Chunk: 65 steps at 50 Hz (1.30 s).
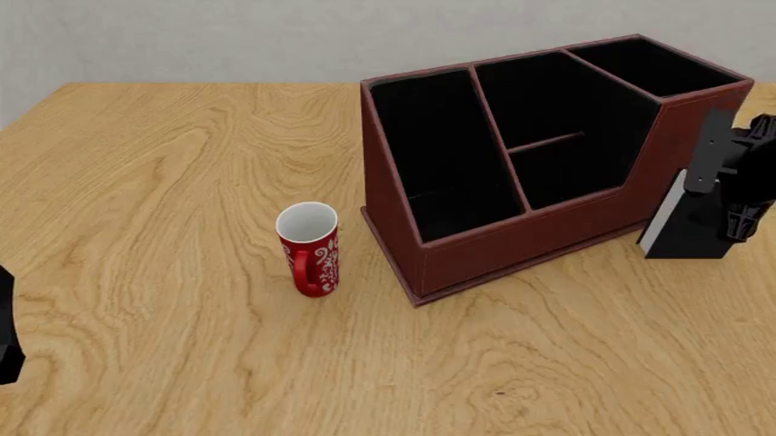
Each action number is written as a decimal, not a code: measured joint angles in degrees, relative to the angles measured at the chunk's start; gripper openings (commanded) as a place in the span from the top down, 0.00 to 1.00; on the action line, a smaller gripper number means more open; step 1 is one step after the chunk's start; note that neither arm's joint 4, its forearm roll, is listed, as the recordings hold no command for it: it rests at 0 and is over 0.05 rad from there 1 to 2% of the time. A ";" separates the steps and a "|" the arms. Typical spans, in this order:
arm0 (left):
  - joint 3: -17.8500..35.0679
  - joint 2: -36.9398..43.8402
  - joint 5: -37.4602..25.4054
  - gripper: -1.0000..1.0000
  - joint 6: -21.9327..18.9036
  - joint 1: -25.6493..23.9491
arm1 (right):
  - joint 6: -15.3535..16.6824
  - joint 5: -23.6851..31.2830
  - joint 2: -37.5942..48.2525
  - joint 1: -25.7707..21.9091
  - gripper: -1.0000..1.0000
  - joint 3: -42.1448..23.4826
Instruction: Pick up the book and place it in the left compartment of the caddy.
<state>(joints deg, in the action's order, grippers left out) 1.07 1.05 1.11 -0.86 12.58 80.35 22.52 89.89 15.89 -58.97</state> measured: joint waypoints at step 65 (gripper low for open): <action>2.02 -0.94 -1.53 0.00 3.06 -1.94 | 0.00 13.83 -20.60 -0.65 1.00 13.90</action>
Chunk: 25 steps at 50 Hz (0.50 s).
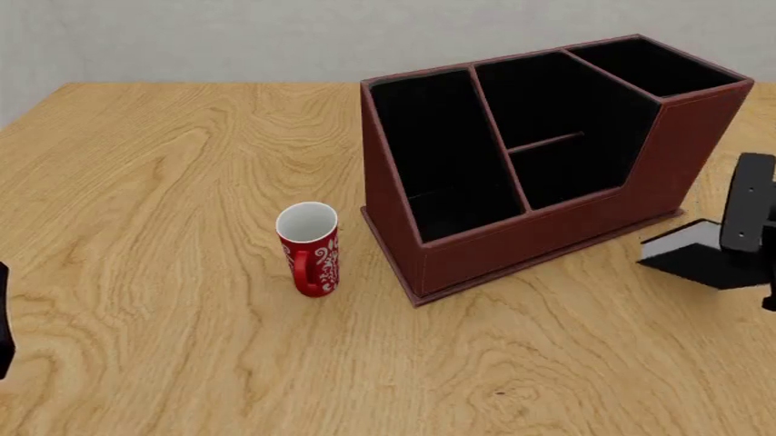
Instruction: Pick up the book and place it in the left compartment of the caddy.
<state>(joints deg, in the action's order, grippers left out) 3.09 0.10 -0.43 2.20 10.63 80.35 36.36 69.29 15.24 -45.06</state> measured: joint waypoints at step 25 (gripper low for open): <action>1.01 -0.08 0.07 0.00 2.19 -2.75 | -3.68 16.37 -15.60 0.10 1.00 -2.21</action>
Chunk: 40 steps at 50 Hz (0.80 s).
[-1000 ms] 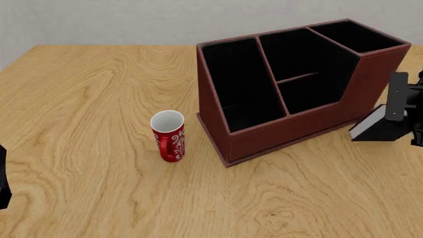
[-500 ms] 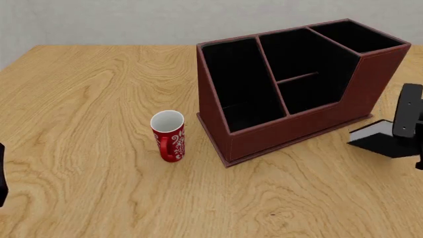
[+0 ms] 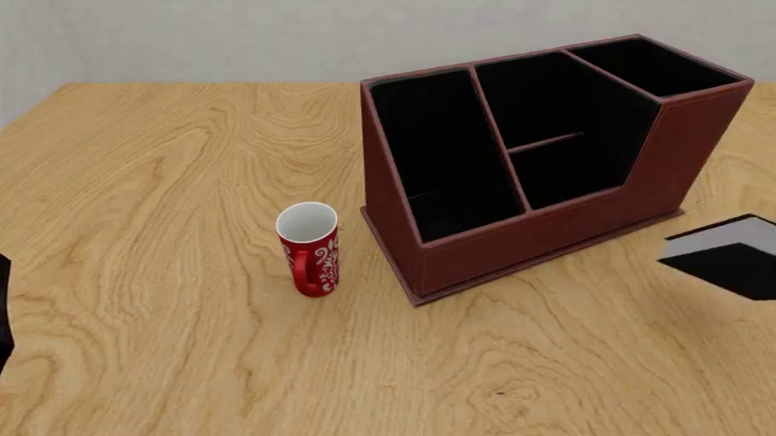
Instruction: Pick up the book and place it in the left compartment of the caddy.
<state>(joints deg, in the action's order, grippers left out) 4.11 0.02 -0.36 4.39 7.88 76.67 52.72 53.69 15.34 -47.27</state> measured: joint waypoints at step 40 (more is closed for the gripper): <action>0.49 -0.01 1.30 0.00 1.55 -3.31 | -41.71 17.13 0.87 -28.31 1.00 -24.93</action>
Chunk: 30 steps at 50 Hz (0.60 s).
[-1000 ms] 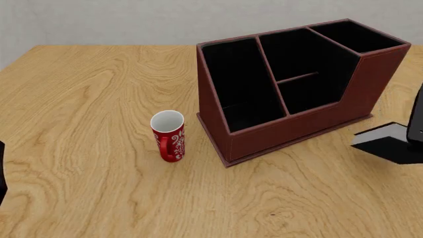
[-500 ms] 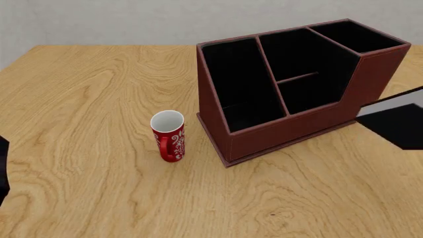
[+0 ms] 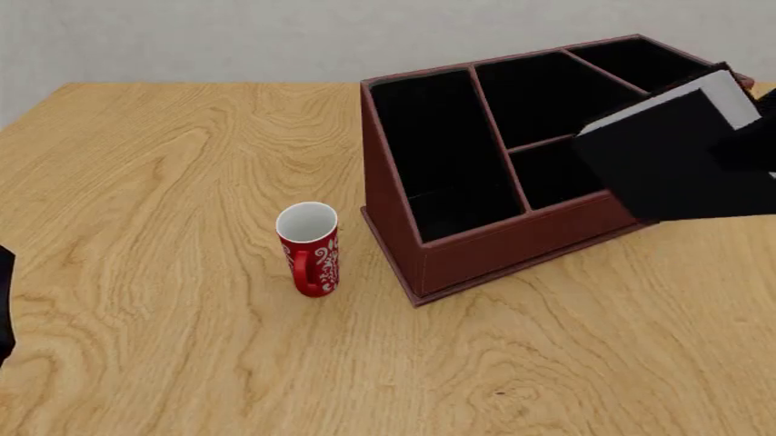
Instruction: Pick up the book and place it in the left compartment of the caddy.
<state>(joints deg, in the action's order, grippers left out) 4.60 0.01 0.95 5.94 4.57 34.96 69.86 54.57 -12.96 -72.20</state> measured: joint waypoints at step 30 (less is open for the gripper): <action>0.01 0.00 0.78 0.00 2.08 0.12 | -7.14 0.04 6.94 -8.59 1.00 -6.95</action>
<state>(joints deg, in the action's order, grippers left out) 4.61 0.00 1.73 8.01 4.69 27.82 69.90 61.51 -21.55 -79.15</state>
